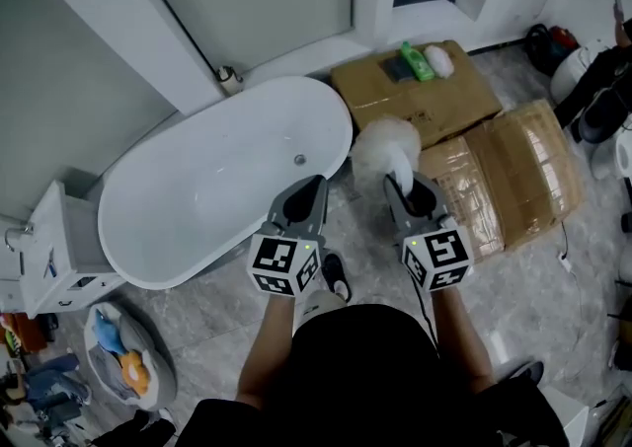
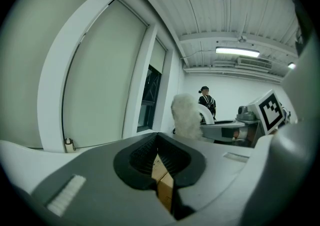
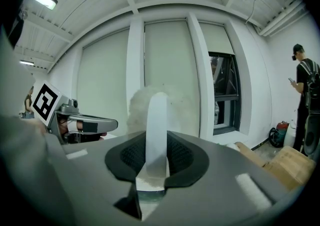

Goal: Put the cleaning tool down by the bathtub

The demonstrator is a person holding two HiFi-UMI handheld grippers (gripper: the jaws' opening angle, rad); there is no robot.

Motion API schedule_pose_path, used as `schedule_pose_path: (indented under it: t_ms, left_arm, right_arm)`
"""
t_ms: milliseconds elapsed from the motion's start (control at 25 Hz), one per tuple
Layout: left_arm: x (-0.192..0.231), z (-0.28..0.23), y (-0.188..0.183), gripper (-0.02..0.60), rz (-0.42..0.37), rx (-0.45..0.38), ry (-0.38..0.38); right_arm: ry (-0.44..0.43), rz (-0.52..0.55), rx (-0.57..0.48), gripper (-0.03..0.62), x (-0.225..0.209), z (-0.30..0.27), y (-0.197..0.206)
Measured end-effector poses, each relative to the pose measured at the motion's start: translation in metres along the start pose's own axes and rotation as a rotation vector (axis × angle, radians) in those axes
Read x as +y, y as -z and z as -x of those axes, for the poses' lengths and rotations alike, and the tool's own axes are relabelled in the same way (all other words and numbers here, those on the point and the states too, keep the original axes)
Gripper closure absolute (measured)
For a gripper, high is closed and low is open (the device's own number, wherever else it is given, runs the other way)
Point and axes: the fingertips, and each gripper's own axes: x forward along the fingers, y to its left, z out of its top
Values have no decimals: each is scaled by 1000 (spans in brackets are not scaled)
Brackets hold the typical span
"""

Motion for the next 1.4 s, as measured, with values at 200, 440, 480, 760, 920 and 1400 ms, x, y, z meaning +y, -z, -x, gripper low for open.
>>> schedule_pose_path:
  t_ms: [200, 440, 480, 760, 920, 1400]
  left_arm:
    - [27, -12, -9, 583, -9, -2, 21]
    - [52, -21, -7, 583, -9, 7, 38]
    - [54, -21, -6, 583, -5, 10, 39]
    - [68, -29, -4, 583, 10, 27, 47]
    - [79, -40, -2, 583, 16, 38, 37]
    - [121, -103, -14, 583, 51, 38, -31]
  right_arm:
    - [27, -6, -12, 503, 2, -29, -9]
    - [43, -10, -14, 505, 9, -55, -12]
    - [41, -6, -13, 504, 11, -57, -12]
    - [55, -23, 1, 505, 8, -72, -11]
    - [50, -27, 19, 505, 1, -88, -7]
    - [-22, -17, 38, 505, -40, -163, -22]
